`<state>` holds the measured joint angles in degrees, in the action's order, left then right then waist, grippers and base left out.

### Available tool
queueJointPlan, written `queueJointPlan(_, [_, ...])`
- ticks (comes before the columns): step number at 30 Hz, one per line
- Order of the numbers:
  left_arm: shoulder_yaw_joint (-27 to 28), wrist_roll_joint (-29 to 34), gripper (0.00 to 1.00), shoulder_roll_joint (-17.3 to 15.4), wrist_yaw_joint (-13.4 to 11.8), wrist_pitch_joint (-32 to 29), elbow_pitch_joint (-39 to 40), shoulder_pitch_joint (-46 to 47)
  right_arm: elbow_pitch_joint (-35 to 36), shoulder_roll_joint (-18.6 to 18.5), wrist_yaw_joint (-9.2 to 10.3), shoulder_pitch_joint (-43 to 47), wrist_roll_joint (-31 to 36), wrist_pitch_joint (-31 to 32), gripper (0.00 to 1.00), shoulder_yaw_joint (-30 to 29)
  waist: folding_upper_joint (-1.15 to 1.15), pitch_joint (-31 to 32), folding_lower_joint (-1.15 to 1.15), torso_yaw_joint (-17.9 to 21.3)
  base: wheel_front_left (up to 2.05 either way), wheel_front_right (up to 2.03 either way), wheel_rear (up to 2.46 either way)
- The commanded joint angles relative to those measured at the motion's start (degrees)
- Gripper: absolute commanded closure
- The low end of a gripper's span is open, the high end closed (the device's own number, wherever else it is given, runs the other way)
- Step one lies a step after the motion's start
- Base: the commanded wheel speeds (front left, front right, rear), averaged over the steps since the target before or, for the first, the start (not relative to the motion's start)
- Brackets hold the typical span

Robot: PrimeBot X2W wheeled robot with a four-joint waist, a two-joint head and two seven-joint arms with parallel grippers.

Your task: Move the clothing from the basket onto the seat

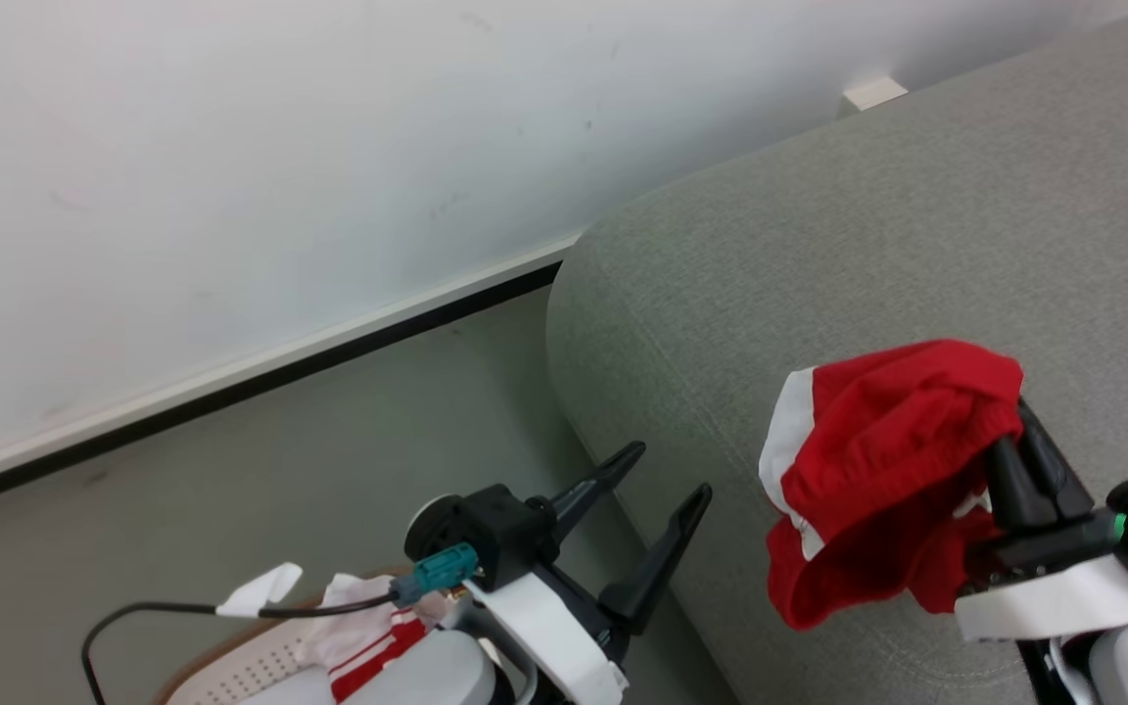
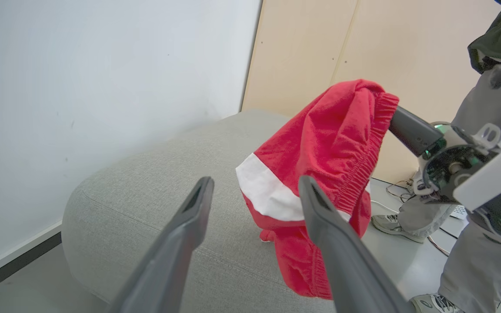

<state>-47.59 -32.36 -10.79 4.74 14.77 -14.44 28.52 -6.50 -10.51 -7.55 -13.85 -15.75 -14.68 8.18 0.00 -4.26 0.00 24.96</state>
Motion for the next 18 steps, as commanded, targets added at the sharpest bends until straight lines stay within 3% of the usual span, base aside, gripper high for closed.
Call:
queueJointPlan(1, [0.12,0.64,0.0,-0.49,0.19,0.31,-0.01,0.6,-0.04,-0.81,0.12,-1.51,-0.24,0.38,1.0,-0.02,0.0,-0.81,0.0,-0.63,0.0,0.0,0.0])
queueJointPlan(11, [0.68,1.81,0.0,-4.83,0.83,-1.21,3.56,3.68,-5.14,-5.89,0.12,-16.18,-5.29,7.0,1.0,-1.97,0.0,-11.43,0.0,-6.28,0.0,0.0,0.0])
queueJointPlan(18, [2.43,2.29,0.0,-9.93,1.13,-2.4,7.72,6.26,-11.48,-11.15,0.13,-29.13,-3.01,10.73,1.0,-5.08,0.0,-21.59,0.0,-10.52,0.0,0.0,0.0])
